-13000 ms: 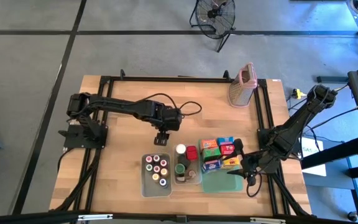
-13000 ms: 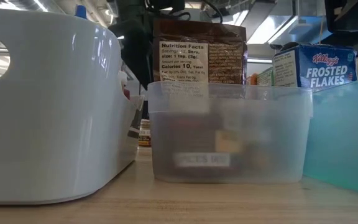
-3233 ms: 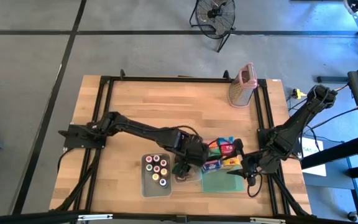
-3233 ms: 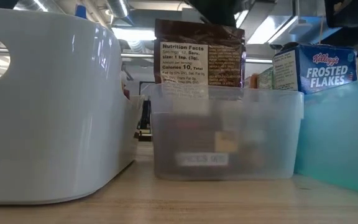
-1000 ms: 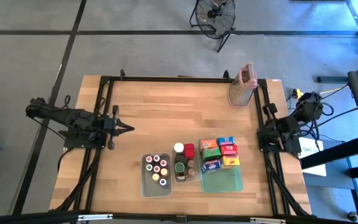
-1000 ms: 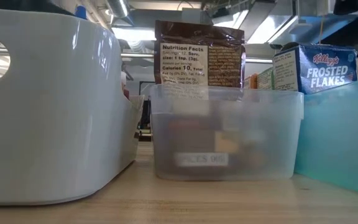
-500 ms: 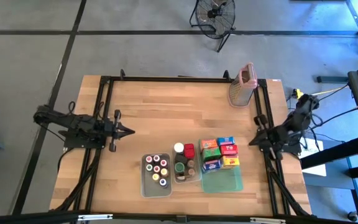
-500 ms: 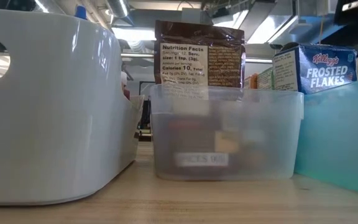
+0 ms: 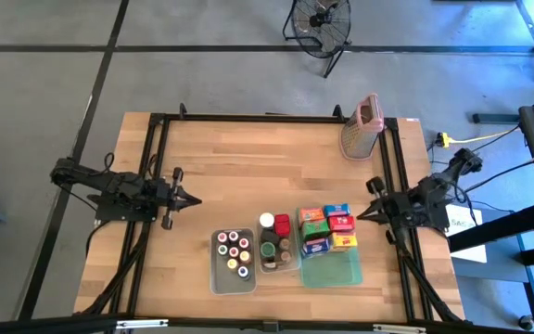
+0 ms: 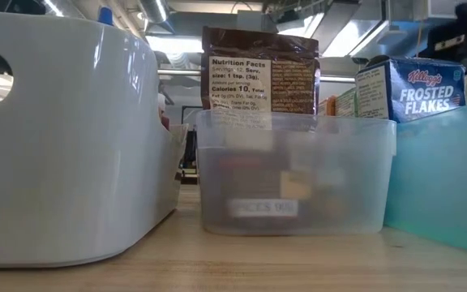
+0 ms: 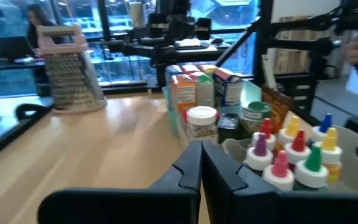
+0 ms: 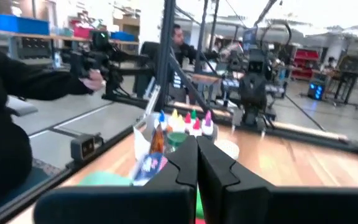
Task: Pick & Place Kitchen Items
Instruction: Return to Home Position
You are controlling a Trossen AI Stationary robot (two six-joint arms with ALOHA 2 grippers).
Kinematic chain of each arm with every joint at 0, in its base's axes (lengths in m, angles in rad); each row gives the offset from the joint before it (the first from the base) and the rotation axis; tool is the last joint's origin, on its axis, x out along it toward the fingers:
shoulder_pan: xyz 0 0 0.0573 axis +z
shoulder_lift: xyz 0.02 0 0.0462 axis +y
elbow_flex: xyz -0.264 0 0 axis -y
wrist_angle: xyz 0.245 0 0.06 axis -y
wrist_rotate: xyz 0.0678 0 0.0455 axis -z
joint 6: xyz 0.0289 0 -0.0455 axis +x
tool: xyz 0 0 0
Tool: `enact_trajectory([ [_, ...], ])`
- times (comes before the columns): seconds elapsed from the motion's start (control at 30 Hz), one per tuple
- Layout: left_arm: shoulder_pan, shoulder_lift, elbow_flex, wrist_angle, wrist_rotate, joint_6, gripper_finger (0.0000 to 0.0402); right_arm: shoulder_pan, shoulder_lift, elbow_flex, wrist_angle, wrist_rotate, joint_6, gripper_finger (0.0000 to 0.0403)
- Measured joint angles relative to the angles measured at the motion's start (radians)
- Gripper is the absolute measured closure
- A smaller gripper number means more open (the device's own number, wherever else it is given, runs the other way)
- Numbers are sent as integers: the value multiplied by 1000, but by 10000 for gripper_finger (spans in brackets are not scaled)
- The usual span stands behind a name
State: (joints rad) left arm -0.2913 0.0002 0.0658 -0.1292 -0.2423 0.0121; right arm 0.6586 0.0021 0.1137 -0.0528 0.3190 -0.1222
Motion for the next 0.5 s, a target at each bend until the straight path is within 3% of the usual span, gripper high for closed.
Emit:
enact_trajectory([
  [0.2,0,0,0,-3,36,-18,397,-102,0,-74,84,-32,38,401],
  [0.5,0,0,0,-4,35,-42,398,-230,0,-105,162,-256,-27,401],
])
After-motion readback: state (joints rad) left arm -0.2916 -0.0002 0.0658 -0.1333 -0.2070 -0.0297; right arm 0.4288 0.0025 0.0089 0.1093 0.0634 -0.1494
